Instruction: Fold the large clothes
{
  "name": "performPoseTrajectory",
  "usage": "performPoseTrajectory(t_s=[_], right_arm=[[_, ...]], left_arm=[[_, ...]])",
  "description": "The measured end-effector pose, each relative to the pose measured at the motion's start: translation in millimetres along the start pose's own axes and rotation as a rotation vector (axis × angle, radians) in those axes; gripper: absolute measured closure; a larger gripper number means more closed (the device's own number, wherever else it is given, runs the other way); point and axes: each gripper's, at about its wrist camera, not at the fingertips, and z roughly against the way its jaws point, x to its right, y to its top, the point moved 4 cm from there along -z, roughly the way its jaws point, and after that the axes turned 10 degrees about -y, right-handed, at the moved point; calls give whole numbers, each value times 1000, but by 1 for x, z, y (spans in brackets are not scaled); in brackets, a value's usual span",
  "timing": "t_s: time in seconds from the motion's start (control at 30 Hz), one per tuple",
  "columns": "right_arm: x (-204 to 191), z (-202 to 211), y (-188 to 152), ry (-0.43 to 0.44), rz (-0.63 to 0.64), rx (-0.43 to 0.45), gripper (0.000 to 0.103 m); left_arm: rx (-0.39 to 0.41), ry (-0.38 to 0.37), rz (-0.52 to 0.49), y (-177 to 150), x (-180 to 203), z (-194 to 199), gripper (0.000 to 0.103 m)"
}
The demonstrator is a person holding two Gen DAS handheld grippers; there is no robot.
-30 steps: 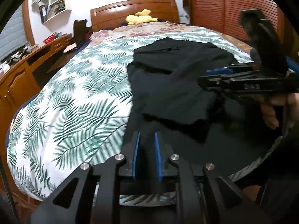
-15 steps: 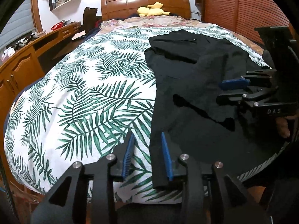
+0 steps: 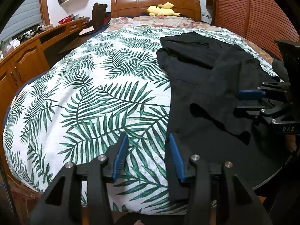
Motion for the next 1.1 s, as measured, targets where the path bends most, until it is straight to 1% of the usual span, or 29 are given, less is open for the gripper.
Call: performPoseTrajectory(t_s=[0.2, 0.27, 0.43, 0.53, 0.63, 0.77, 0.87, 0.93, 1.1], right_arm=[[7, 10, -6, -21, -26, 8, 44], [12, 18, -12, -37, -34, 11, 43], [32, 45, -16, -102, -54, 27, 43], [51, 68, -28, -159, -74, 35, 43], [78, 91, -51, -240, -109, 24, 43], [113, 114, -85, -338, -163, -17, 43], [141, 136, -114, -401, -223, -46, 43], [155, 149, -128, -427, -267, -59, 43], [177, 173, -162, -483, -345, -87, 43]], left_arm=[[-11, -37, 15, 0, -2, 8, 58], [-9, -52, 8, 0, 0, 14, 58], [2, -94, -20, -3, 11, 28, 58], [3, -119, -39, -3, 18, 33, 58], [-10, -129, -55, -4, 22, 30, 58], [-42, -137, -60, -7, 25, 19, 58], [-62, -125, -78, -10, 28, 12, 58], [-62, -116, -88, -11, 30, 10, 57], [-62, -114, -72, -9, 28, 6, 56]])
